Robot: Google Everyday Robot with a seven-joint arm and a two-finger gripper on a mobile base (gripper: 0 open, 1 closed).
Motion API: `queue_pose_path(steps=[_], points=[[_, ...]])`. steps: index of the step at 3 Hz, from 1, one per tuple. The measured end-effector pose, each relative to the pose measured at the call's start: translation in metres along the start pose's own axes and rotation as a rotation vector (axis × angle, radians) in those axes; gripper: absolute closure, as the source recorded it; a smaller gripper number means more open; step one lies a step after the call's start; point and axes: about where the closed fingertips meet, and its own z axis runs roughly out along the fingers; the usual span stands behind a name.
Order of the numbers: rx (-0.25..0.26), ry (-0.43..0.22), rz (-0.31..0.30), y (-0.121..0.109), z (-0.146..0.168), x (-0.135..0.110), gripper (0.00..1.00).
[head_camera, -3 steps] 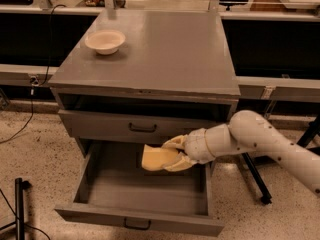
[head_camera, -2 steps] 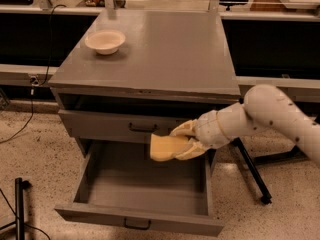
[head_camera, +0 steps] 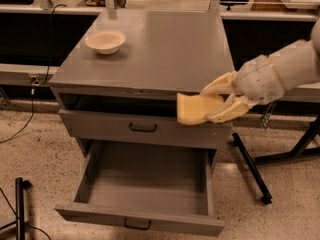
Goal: Pick sponge from middle drawer and place on counter
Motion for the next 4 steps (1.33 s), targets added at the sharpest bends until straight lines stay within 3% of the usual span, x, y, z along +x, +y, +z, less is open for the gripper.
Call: queue_pose_path(steps=[1,2,3,4], points=[[-0.002,-0.014,0.075,-0.044,-0.023,-0.015,1.0],[0.045,-0.036,0.056,-0.063,-0.034,-0.035,1.0],[0.038,-0.039,0.061,-0.066,-0.024,-0.033,1.0],[0.051,0.0,0.14,-0.095,0.019,-0.012,1.0]])
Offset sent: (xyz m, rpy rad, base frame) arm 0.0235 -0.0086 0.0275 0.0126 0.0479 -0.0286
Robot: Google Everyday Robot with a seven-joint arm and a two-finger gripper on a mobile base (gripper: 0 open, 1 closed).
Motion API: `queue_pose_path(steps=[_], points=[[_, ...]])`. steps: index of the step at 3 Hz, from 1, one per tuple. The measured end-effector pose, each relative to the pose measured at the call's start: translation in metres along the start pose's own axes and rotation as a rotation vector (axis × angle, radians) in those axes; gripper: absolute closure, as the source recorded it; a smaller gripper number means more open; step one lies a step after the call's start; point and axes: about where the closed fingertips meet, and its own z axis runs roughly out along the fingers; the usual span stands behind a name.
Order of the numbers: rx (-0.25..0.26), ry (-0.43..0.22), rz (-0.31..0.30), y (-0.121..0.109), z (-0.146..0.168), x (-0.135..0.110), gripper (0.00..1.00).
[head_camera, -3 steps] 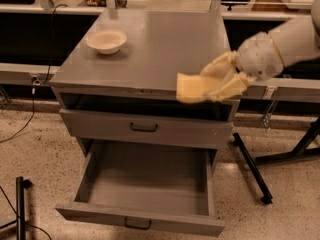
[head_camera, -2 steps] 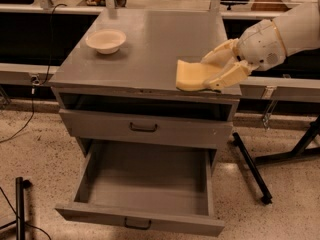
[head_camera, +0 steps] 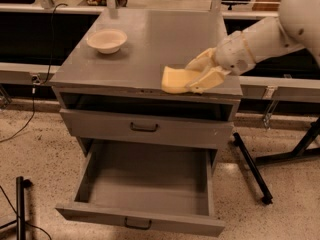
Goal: Pick sponge from middle drawer and place on counter
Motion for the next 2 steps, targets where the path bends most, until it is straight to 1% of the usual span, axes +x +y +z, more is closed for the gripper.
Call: queue_pose_path(steps=[1,2], points=[[0.036,-0.019,0.073,-0.041,0.048,0.012,1.0],[0.065,-0.022,0.111,-0.072,0.056,0.005,1.0]])
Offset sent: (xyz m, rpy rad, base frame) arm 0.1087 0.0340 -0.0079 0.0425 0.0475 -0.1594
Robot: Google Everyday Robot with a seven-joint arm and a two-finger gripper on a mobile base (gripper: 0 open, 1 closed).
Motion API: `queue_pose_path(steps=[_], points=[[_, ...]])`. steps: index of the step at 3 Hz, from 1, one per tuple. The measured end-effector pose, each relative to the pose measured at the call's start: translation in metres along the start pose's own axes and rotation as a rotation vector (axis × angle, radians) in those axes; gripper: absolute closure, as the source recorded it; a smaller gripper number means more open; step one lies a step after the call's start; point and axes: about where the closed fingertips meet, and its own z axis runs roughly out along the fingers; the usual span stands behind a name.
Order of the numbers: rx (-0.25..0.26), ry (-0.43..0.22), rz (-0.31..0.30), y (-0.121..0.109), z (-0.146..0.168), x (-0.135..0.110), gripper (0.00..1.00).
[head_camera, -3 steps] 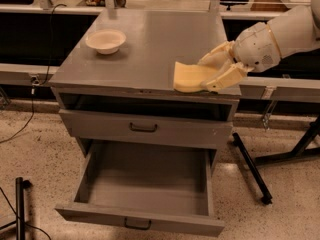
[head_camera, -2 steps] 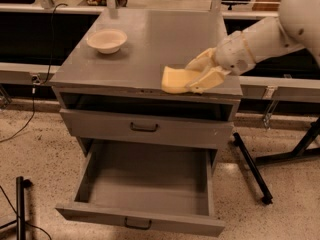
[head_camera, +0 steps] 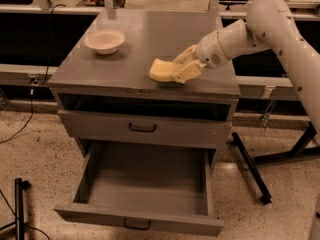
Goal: Pick sponge from middle drawer and place on counter
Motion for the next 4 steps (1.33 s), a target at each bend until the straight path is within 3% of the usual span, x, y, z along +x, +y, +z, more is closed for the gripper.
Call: queue_pose_path(steps=[2,4], points=[[0.123,-0.015,0.06,-0.03,-0.049,-0.017,1.0],[0.239,-0.005,0.135,-0.068,-0.062,0.006,1.0]])
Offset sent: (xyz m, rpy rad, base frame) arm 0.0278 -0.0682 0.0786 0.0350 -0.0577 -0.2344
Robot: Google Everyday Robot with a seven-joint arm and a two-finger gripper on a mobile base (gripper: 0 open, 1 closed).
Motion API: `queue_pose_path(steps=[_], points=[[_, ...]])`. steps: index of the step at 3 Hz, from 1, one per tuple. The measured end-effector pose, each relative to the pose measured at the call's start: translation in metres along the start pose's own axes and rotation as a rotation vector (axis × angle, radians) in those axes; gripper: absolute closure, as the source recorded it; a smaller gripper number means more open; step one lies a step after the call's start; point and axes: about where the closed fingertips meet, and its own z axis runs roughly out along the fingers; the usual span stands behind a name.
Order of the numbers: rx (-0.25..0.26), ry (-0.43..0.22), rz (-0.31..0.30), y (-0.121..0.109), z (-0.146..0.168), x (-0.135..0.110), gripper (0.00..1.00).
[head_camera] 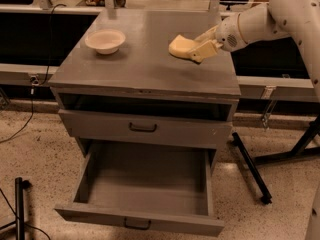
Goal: Pick sponge from middle drawer and place on counter
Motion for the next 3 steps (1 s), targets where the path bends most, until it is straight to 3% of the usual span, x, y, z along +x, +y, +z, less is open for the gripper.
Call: queue_pose_path(steps=[1,2,3], points=[[0.064,0.023,0.049,-0.021,0.011,0.011,1.0],[0.155,0.043,0.147,-0.038,0.019,0.027,0.81],[0.158,0.034,0.169,-0.039,0.023,0.026,0.59]])
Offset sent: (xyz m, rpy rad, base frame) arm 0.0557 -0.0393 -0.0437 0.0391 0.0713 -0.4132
